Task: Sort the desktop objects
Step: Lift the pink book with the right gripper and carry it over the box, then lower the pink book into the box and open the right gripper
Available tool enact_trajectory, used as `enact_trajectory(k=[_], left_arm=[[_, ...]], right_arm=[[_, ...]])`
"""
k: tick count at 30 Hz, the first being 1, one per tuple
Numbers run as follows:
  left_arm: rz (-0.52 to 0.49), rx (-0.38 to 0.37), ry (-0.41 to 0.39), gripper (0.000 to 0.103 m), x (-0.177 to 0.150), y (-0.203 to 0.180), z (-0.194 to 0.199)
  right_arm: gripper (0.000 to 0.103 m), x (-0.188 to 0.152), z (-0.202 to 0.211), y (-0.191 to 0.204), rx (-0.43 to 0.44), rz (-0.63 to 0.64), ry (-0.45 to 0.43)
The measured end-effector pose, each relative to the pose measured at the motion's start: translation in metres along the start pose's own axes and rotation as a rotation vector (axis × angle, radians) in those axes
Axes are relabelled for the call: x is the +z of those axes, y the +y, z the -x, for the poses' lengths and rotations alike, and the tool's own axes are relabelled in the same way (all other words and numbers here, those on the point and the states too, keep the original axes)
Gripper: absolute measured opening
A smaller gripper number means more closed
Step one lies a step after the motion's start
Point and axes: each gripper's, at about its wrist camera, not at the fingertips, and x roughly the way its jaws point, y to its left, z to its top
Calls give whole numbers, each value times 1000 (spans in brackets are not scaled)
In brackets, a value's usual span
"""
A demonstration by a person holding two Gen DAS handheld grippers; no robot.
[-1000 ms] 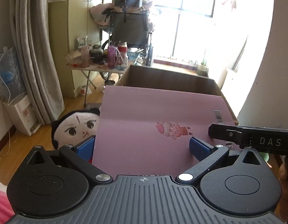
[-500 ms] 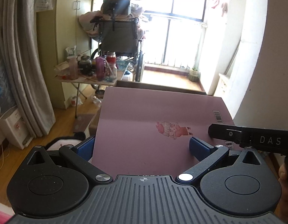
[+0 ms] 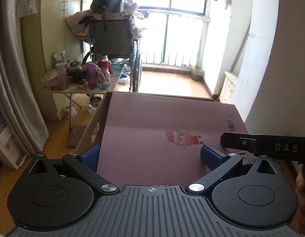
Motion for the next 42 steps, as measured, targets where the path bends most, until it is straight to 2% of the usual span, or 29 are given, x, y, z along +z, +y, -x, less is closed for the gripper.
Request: enact_trajectory(k=[14,22,32,42], left_arm=[[-46,-21,64,103,32,-3,-75],[-61,-60,142,103,28,-10,-117],[-32,-99,228,103,24,-4,-154],[-25,-117,262,103,24,-1,-171]], right_arm=[[54,27,-69,-44,-20,-109,75],[54,28,-98,-68,-81,-121,121],[54,27,-126,-83,-130,-100,162],[53,27,-139,-86,-156,-83,165]])
